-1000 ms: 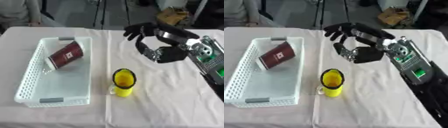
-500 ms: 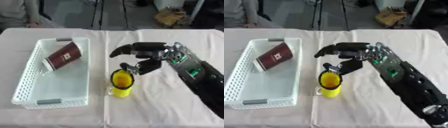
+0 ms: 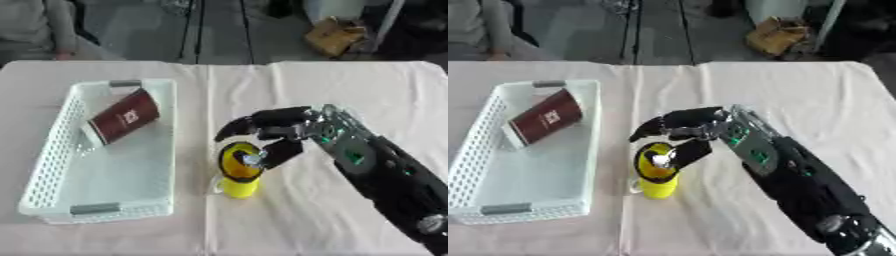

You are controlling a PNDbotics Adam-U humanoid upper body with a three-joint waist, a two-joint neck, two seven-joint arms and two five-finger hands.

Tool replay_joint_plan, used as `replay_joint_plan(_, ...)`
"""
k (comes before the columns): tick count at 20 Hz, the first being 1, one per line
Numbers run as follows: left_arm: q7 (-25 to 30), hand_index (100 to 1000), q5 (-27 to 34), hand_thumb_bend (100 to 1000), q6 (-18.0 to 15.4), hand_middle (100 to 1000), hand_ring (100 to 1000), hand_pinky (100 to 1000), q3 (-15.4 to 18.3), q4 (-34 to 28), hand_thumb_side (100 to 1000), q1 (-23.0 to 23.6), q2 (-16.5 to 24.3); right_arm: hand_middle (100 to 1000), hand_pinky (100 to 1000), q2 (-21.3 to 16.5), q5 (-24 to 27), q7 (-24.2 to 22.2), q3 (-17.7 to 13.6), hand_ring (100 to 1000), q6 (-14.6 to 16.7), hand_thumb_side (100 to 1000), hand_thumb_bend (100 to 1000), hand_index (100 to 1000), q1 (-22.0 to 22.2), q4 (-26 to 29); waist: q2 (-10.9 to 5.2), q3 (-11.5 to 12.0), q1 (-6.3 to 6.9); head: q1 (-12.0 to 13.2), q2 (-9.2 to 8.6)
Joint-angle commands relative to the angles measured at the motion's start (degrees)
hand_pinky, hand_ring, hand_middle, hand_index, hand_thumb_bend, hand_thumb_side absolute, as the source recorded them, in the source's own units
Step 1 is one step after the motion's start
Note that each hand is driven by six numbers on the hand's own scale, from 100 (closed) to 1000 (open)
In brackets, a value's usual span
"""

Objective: Pick up objects on the table and place them in the box.

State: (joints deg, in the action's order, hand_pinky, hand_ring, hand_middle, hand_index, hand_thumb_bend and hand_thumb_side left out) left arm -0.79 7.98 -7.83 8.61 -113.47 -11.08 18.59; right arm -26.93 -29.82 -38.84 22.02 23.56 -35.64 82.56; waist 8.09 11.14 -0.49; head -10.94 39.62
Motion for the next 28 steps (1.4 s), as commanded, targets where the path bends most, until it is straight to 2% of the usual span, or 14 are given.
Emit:
replay_joint_plan(1,0.2,825,0.2,541,0.0,798,817,544,0.1,-1.1,855,-0.7,0.5,956,934,0.0,-2.0,0.7,0.0,947,1.3,808,100,998,-1.5,1.1,-0.77,0.2,0.09,-0.4,-0.56)
replay_joint_plan(4,0.2,826,0.2,541,0.0,798,817,544,0.0,-1.1,854,-0.7,0.5,963,946,0.5,-5.1,1.2,0.8,953,2.8,826,100,997,-1.4,1.6,-0.79,0.2,0.03,-0.5,-0.6)
replay_joint_plan(7,0.2,825,0.2,542,0.0,798,817,544,0.0,-1.1,855,-0.7,0.5,968,955,0.9,-7.8,1.0,1.9,957,4.5,865,151,995,-0.9,1.7,-0.77,0.2,-0.04,-0.5,-0.77)
replay_joint_plan(11,0.2,826,0.2,544,0.0,798,816,544,0.0,-1.1,855,-0.8,0.4,970,961,2.0,-11.0,0.4,3.0,958,6.4,891,171,993,0.0,0.8,-0.7,0.2,-0.12,-0.5,-0.96)
replay_joint_plan(19,0.3,826,0.2,544,0.0,798,816,545,0.0,-1.1,856,-0.9,0.4,973,956,3.4,-14.1,0.5,3.8,955,8.2,915,201,993,1.0,-1.0,-0.68,0.1,-0.18,-0.6,-1.23)
replay_joint_plan(25,0.4,826,0.3,545,0.0,798,816,545,0.1,-1.1,856,-0.9,0.3,983,907,3.8,-15.8,-1.9,4.2,950,8.5,838,314,993,1.5,-2.3,-0.68,0.0,-0.19,-0.7,-1.35)
replay_joint_plan(28,0.4,826,0.3,545,0.0,798,816,546,0.1,-1.1,856,-0.8,0.3,993,820,3.9,-16.2,-4.0,4.3,935,8.3,703,322,997,1.5,-2.5,-0.67,0.0,-0.21,-0.7,-1.37)
